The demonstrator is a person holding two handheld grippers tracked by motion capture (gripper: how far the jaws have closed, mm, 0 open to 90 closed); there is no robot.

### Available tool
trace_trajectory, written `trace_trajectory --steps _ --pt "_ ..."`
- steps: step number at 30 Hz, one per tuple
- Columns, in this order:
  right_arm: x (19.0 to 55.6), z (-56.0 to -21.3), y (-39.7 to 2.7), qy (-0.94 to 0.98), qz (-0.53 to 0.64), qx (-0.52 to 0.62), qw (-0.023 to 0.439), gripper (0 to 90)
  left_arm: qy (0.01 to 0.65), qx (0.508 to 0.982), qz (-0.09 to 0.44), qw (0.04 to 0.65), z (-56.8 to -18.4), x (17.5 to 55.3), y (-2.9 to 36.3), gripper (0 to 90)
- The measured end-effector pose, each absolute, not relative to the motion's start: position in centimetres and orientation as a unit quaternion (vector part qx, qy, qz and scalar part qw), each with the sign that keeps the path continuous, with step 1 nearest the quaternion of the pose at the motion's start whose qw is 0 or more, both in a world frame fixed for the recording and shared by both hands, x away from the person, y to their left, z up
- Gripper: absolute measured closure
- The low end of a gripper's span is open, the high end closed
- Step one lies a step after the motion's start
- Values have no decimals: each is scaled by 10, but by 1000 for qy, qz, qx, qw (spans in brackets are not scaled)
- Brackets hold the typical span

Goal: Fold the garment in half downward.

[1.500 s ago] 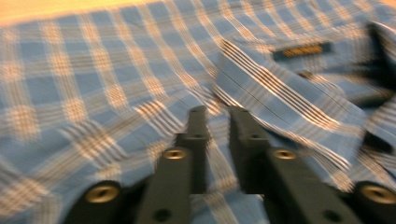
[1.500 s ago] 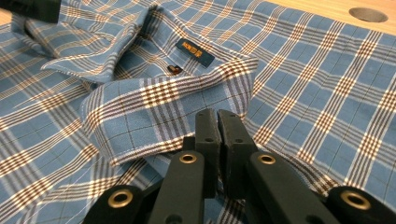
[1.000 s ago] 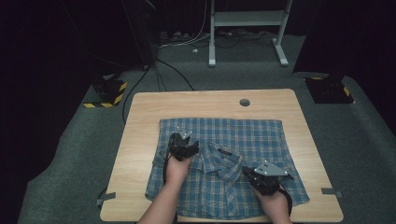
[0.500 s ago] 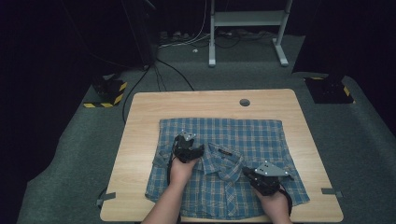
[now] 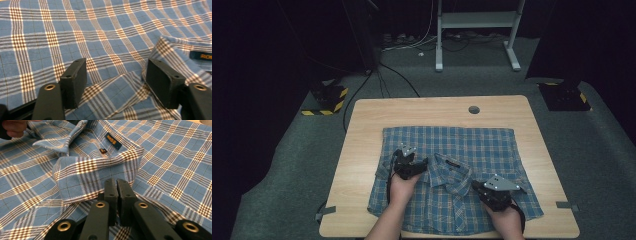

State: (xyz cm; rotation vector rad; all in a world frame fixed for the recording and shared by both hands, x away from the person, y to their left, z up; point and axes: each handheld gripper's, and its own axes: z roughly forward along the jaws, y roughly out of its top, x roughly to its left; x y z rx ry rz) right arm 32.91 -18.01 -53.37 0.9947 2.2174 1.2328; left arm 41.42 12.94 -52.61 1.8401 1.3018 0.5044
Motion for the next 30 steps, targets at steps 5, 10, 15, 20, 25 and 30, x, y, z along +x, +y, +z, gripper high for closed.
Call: trace_trajectory --steps 5,10,15,20,25,30 --pt "326 -535 -181 799 441 354 206 866 492 728 183 441 -515 404 121 330" --pt "325 -537 -180 799 441 353 206 866 487 730 177 445 -511 410 106 321" --pt "325 -536 -181 798 444 353 207 866 489 741 177 425 -515 418 91 403" --pt "326 -537 -181 795 447 355 204 865 489 746 167 420 -520 415 87 659" --pt "326 -538 -183 793 451 356 204 860 487 739 172 432 -517 405 93 787" --pt "326 -536 -184 788 455 359 207 839 481 736 186 438 -517 390 95 813"
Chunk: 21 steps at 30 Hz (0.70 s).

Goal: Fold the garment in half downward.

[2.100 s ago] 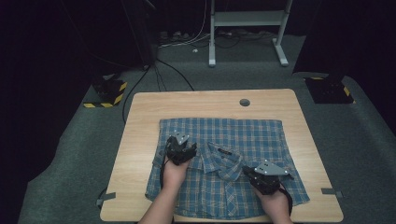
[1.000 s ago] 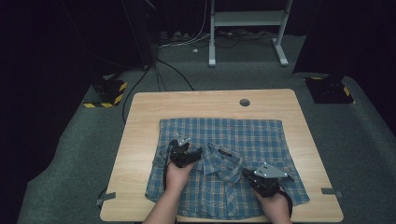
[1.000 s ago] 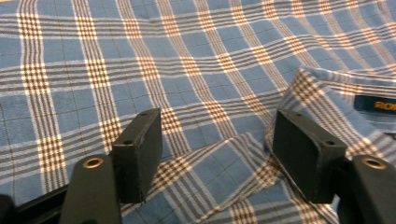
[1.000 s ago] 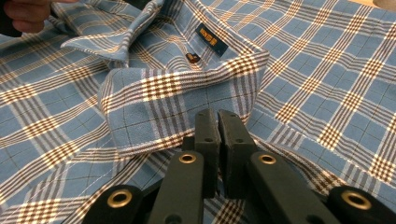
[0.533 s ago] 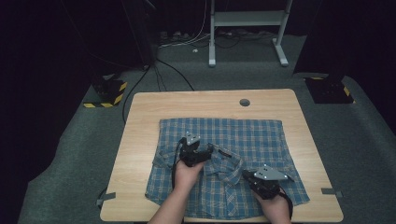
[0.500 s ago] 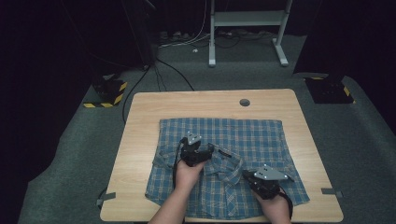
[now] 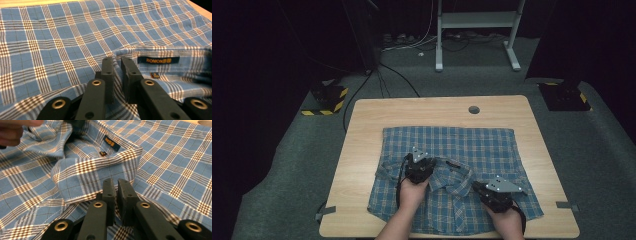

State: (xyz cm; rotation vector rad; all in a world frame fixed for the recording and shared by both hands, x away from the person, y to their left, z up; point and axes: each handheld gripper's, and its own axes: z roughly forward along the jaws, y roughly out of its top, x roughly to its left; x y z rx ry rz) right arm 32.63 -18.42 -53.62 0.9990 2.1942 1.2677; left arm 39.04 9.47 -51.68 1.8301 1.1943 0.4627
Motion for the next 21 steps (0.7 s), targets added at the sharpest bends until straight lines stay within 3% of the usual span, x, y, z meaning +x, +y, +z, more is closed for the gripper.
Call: trace_trajectory --steps 9,15,21 --pt "324 -518 -186 765 476 370 225 741 477 726 204 450 -515 366 98 818" --pt "335 -500 -173 745 494 384 234 602 473 720 212 461 -514 351 100 816" --pt "354 -505 -159 740 472 411 245 563 468 717 219 468 -512 333 104 813"
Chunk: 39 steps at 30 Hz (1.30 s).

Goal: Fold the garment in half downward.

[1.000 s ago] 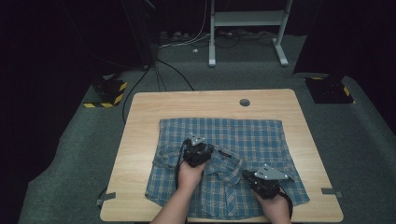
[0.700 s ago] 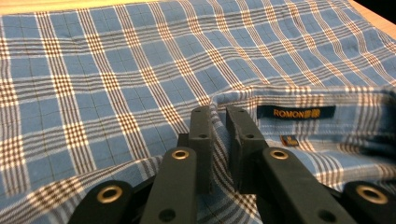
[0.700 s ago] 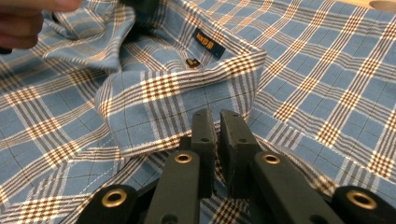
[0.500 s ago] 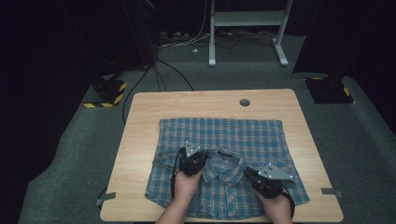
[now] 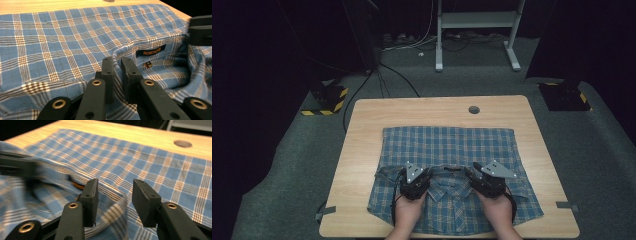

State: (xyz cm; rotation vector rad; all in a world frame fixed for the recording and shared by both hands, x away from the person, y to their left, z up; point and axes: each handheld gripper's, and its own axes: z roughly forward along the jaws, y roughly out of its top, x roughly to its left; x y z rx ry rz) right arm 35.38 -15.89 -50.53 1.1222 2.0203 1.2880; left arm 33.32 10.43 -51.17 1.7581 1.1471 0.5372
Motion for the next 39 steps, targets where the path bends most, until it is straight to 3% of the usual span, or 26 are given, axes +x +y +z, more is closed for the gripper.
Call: trace_trajectory --steps 3,6,9,18,24,30,39 --pt "358 -513 -161 739 468 425 234 589 469 713 215 475 -512 325 108 811" --pt "357 -518 -162 747 468 418 218 720 466 715 215 474 -512 319 108 806" --pt "348 -515 -162 758 467 396 225 790 462 714 216 479 -510 311 111 784" --pt "318 -505 -166 760 483 364 238 796 470 682 221 515 -487 295 126 602" --pt "307 -506 -168 760 489 358 236 794 498 675 240 488 -494 320 135 438" --pt "296 -503 -167 760 498 349 229 787 536 682 216 449 -524 337 142 392" --pt "276 -480 -168 753 529 322 221 724 531 693 208 442 -537 320 144 388"
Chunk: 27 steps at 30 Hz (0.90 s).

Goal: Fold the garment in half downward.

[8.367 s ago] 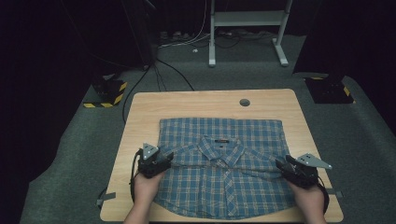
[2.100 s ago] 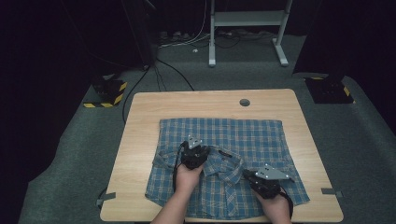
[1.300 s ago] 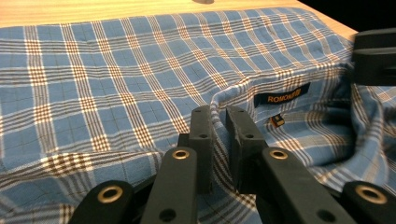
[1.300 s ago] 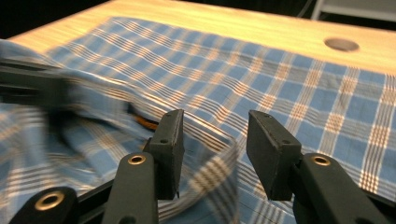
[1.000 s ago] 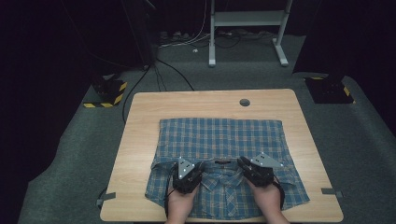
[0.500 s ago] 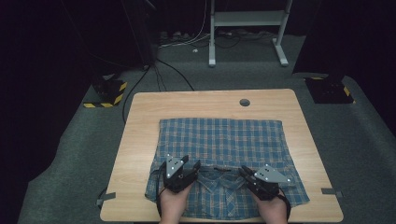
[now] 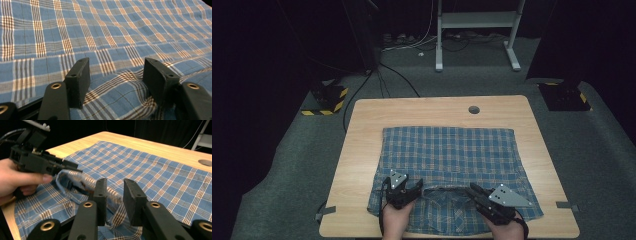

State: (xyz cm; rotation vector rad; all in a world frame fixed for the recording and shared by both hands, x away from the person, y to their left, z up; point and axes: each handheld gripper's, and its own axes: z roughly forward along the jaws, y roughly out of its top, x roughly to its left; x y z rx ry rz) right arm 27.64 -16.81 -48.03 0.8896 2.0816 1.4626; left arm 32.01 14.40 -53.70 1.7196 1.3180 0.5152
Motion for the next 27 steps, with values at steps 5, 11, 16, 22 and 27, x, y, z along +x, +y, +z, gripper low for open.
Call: trace_trajectory --steps 5,11,16,22,27 --pt "277 -474 -175 738 539 340 220 691 528 700 205 435 -537 307 145 385" --pt "286 -481 -173 738 524 355 234 608 524 714 199 419 -545 299 141 377" --pt "298 -510 -168 759 479 385 214 505 511 737 195 397 -547 296 134 349" --pt "304 -531 -170 783 426 408 196 393 491 758 196 382 -546 300 133 321" --pt "301 -541 -173 804 389 403 199 358 499 747 204 389 -541 303 141 287"
